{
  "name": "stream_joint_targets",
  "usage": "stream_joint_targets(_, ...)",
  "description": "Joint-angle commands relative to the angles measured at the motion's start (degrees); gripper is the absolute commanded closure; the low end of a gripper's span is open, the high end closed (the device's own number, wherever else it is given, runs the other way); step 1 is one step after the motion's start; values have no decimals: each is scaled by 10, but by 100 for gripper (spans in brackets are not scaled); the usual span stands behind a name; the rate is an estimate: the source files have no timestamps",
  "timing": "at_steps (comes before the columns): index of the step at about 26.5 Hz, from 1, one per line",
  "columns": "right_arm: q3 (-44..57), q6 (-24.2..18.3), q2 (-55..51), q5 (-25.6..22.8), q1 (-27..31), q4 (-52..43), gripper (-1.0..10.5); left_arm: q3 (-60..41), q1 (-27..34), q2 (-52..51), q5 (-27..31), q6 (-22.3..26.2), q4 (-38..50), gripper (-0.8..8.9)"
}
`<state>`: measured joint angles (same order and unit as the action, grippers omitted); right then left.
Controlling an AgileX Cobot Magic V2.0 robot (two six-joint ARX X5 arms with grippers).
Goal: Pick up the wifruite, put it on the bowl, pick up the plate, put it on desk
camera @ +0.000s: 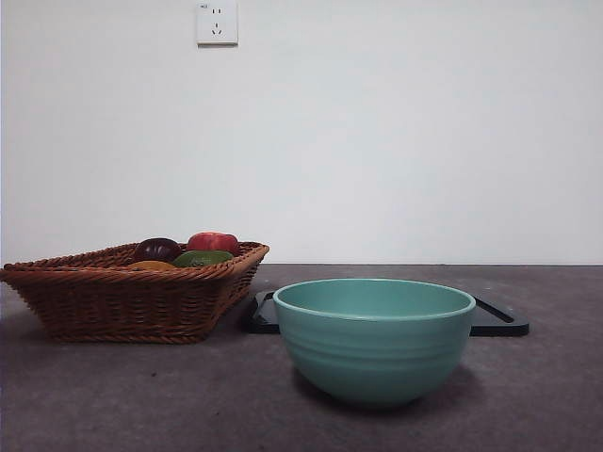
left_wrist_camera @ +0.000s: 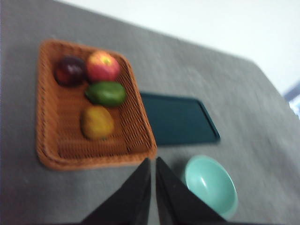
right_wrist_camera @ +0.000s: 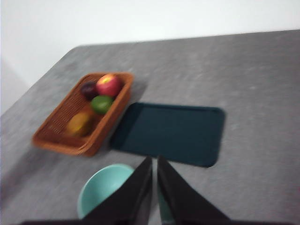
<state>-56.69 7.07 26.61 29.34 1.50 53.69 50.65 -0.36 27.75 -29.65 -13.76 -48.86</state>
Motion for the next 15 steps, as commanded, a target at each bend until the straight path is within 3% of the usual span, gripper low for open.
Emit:
stream_joint_targets(1,-19,-20,18,12,-22,15,937,38,-14,12,-4,56,-42,798)
stream_joint_targets(7,-24,-26,44,23,-76,60,937,71,-37,18,-4,99,-133,798)
stream_joint_targets(11,-24,-33,52,23,-110,88,936,71,-42,18,-4,104,-156,794)
stream_joint_targets(13,-24,-32,52,23,-116,99,931,71,-42,18,-4,101,-158,704)
stream_joint_targets(14,-24,-32,52,23,-116,105,867,71,-42,18,-3,98,-159,611)
stream_joint_targets(15,-24,-32,52,22,-116,111,729,71,-42,18,-3,98,-158,523)
